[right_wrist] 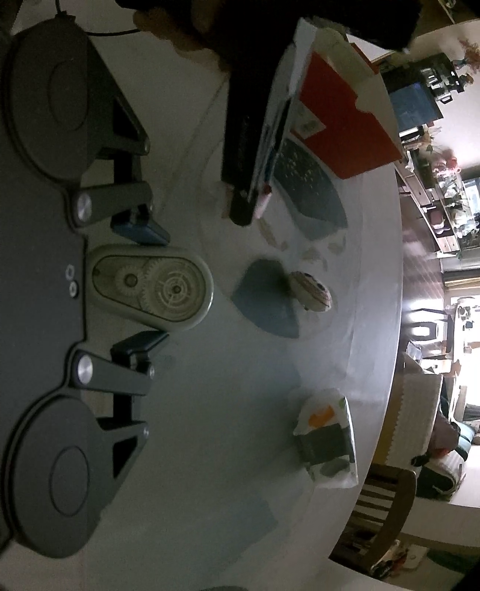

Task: Organize objects
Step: 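Carry red-and-white item with left gripper and gear dispenser with right gripper over the box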

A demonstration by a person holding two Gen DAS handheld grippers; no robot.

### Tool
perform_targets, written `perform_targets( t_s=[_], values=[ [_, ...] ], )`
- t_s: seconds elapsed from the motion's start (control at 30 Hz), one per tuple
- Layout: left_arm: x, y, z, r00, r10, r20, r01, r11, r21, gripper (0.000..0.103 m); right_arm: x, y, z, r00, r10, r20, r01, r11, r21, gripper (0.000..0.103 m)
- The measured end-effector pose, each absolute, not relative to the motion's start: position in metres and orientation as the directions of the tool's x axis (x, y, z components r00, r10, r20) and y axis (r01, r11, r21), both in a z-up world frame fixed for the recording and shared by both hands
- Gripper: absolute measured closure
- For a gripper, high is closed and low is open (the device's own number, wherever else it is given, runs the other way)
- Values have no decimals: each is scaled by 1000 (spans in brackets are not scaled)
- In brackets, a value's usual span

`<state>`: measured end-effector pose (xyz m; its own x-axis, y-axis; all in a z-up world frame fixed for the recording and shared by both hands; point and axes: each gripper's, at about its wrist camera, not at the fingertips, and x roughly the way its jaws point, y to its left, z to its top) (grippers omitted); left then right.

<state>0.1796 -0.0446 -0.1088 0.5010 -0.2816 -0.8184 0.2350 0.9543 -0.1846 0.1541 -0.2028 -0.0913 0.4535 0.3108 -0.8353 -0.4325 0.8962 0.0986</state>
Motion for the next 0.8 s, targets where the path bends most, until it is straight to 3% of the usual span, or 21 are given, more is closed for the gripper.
perform_targets(
  t_s=[0.8],
  values=[
    [102,31,-35,546,-377,-748,275,924,-266,75,116,-131,-9,507,354,-786,-515,855,53,53]
  ],
)
